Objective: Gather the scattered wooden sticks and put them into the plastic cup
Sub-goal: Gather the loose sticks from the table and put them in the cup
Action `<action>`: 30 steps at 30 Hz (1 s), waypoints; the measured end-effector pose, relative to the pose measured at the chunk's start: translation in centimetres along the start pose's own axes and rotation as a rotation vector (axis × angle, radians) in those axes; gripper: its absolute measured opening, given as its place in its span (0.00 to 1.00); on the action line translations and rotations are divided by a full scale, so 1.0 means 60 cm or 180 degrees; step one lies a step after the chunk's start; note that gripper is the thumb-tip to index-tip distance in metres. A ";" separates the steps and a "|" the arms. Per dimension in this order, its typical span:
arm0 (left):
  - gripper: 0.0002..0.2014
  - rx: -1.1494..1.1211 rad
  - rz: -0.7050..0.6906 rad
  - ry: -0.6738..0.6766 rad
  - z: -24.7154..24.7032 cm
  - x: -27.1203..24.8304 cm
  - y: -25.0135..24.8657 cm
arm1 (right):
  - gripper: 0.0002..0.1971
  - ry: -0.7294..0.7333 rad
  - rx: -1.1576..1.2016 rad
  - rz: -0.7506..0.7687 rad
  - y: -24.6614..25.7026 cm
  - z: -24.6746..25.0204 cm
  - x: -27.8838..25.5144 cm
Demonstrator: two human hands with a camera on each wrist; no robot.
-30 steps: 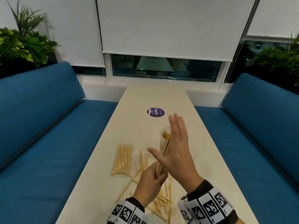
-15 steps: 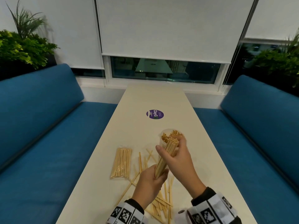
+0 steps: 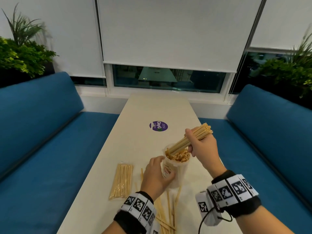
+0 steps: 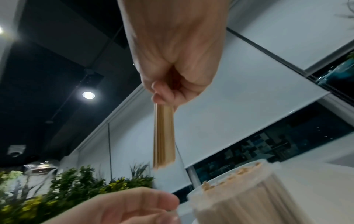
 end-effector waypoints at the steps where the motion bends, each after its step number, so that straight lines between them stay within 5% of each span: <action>1: 0.33 0.0061 -0.0029 0.0007 -0.001 0.012 -0.002 | 0.13 -0.0123 0.0093 0.0055 0.001 0.006 0.013; 19: 0.38 0.0109 -0.0109 0.0062 -0.024 0.060 0.002 | 0.19 -0.0006 -0.0900 -0.0052 -0.072 -0.029 0.112; 25: 0.41 -0.0127 -0.0030 0.0149 -0.027 0.051 0.004 | 0.19 0.0672 -0.1974 0.0005 -0.074 -0.091 0.112; 30: 0.37 -0.0358 0.0069 0.0158 -0.004 0.024 0.027 | 0.16 0.1213 -0.2178 0.0214 -0.086 -0.140 0.091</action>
Point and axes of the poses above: each hand's wrist, its own x-axis towards the middle knuckle, its own z-axis out of the back of the hand, y = z × x, the point moved 10 cm from there along x, towards the middle knuckle, and after that the axes turned 8 degrees about -z, right-handed, at the moved point
